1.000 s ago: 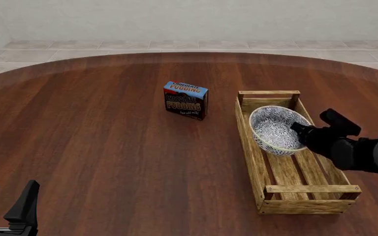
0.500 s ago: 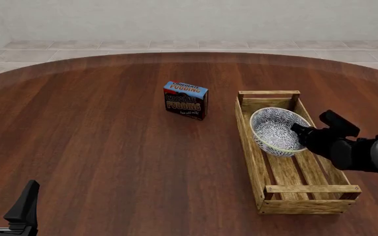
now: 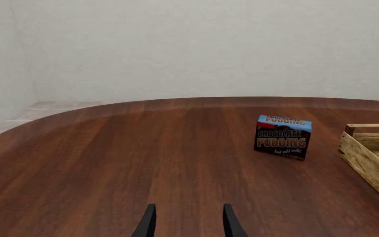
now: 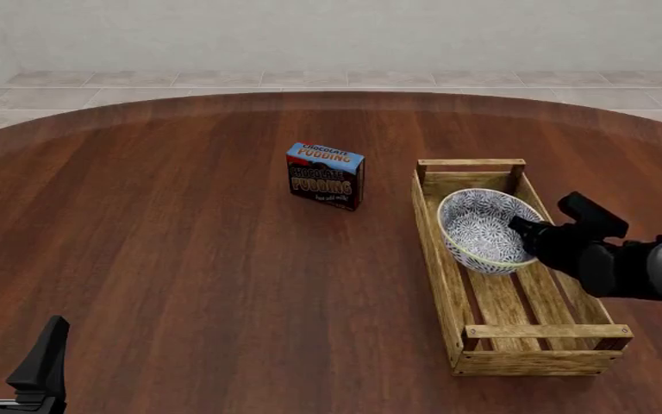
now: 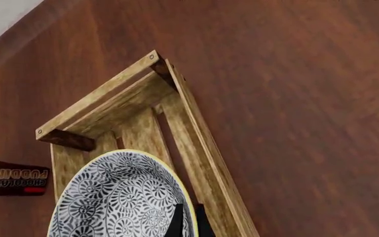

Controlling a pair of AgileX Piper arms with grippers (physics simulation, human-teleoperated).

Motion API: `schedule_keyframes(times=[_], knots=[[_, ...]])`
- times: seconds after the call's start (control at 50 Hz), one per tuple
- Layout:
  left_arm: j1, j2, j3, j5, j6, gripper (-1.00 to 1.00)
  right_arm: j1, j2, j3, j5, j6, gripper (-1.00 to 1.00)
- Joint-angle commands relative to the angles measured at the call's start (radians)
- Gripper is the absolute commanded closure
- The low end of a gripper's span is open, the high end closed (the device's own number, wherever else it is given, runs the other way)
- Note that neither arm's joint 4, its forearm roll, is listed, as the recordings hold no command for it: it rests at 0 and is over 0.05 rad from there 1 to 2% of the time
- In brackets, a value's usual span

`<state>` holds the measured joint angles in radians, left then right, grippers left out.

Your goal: Pick up the bowl on the left and put it in the tray.

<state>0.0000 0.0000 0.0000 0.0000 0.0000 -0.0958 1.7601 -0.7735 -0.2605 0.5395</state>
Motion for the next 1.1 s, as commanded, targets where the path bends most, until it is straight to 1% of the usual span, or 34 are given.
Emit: schedule_keyframes(times=[0.02, 0.86, 0.88, 0.9, 0.92, 0.94, 0.96, 1.0, 1.1], knots=[[0.0, 0.0, 0.0, 0.0, 0.0, -1.0, 0.001, 0.022, -0.009, 0.001, 0.006, 1.0], [0.0, 0.0, 0.0, 0.0, 0.0, -1.0, 0.001, 0.055, -0.009, -0.021, 0.006, 1.0], [0.0, 0.0, 0.0, 0.0, 0.0, -1.0, 0.009, 0.055, -0.009, -0.022, 0.008, 1.0], [0.0, 0.0, 0.0, 0.0, 0.0, -1.0, 0.044, 0.062, -0.017, -0.014, 0.007, 1.0], [0.0, 0.0, 0.0, 0.0, 0.0, -1.0, 0.044, 0.062, -0.017, -0.013, 0.007, 1.0], [0.0, 0.0, 0.0, 0.0, 0.0, -1.0, 0.008, 0.048, -0.01, -0.014, -0.003, 1.0], [0.0, 0.0, 0.0, 0.0, 0.0, -1.0, 0.004, 0.04, -0.008, -0.016, -0.008, -1.0], [0.0, 0.0, 0.0, 0.0, 0.0, -1.0, 0.025, 0.046, -0.009, -0.018, 0.002, -1.0], [0.0, 0.0, 0.0, 0.0, 0.0, -1.0, 0.024, 0.045, -0.011, -0.015, -0.003, -1.0]])
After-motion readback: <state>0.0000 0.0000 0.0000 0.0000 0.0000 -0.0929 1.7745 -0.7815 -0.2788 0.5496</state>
